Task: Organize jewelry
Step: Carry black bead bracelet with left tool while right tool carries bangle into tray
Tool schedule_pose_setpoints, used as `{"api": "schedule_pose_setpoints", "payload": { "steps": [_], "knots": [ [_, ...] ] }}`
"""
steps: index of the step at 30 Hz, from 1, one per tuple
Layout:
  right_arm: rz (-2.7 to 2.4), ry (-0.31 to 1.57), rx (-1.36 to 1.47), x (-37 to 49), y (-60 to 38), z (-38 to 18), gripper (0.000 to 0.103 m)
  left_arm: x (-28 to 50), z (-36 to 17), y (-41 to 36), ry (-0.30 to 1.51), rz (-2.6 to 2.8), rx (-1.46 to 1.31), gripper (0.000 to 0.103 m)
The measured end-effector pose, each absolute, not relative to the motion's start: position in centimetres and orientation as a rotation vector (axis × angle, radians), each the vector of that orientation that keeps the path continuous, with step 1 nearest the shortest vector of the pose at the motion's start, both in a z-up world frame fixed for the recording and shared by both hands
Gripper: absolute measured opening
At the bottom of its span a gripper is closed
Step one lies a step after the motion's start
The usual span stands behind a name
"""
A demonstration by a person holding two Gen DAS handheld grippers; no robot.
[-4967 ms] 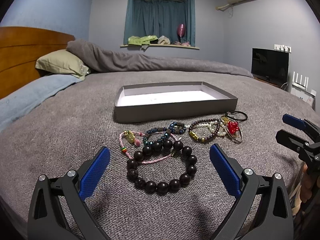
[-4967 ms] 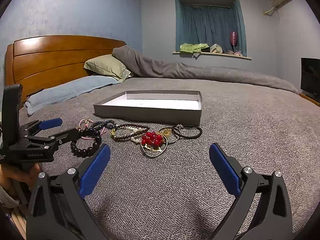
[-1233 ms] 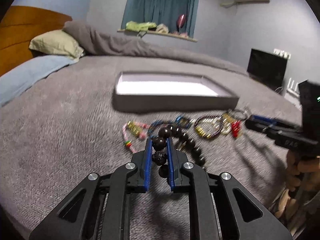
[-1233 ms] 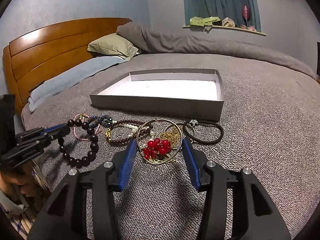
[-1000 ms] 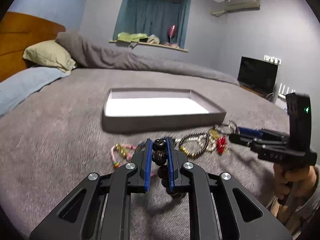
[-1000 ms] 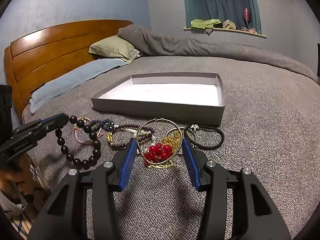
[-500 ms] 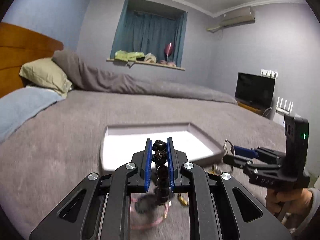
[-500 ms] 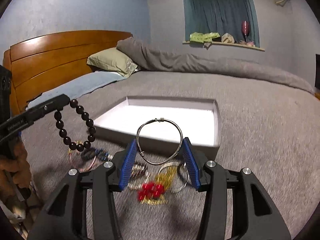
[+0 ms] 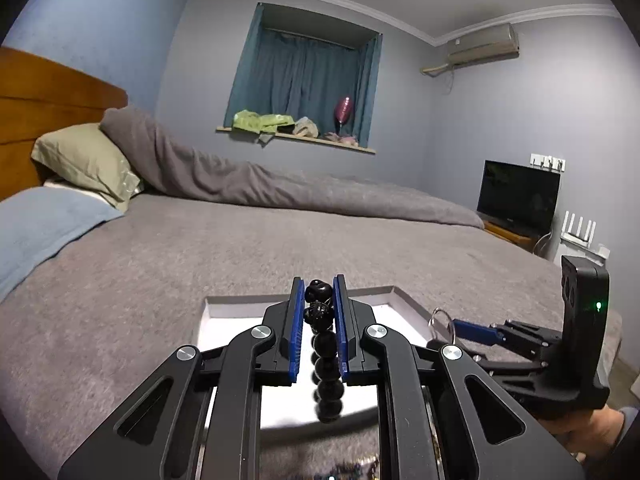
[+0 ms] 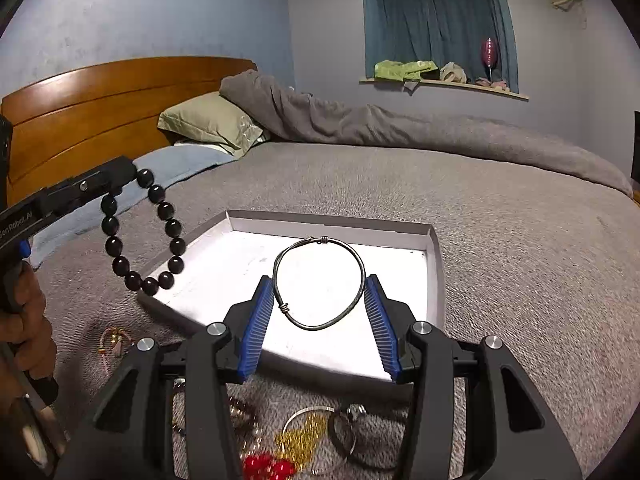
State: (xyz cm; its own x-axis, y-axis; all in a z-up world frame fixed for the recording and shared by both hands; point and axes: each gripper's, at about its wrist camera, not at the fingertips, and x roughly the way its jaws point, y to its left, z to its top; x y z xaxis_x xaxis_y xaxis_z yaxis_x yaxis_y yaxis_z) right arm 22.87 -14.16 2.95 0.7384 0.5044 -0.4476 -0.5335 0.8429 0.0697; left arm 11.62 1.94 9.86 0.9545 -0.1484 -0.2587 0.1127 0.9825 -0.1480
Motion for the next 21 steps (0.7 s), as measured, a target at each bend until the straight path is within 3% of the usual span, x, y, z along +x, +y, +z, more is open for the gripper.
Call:
{"api": "schedule_pose_setpoints", "payload": {
  "steps": [8,21],
  "knots": [
    [0.544,0.566,-0.124,25.3,-12.5,1.5,0.047,15.6,9.0,2.2,0.311,-0.100,-0.122,0.015],
    [0.512,0.689,-0.166,27.8,-11.5,-0.7,0.047,19.7,4.4,3.2,0.530,-0.056,-0.090,0.015]
  ]
}}
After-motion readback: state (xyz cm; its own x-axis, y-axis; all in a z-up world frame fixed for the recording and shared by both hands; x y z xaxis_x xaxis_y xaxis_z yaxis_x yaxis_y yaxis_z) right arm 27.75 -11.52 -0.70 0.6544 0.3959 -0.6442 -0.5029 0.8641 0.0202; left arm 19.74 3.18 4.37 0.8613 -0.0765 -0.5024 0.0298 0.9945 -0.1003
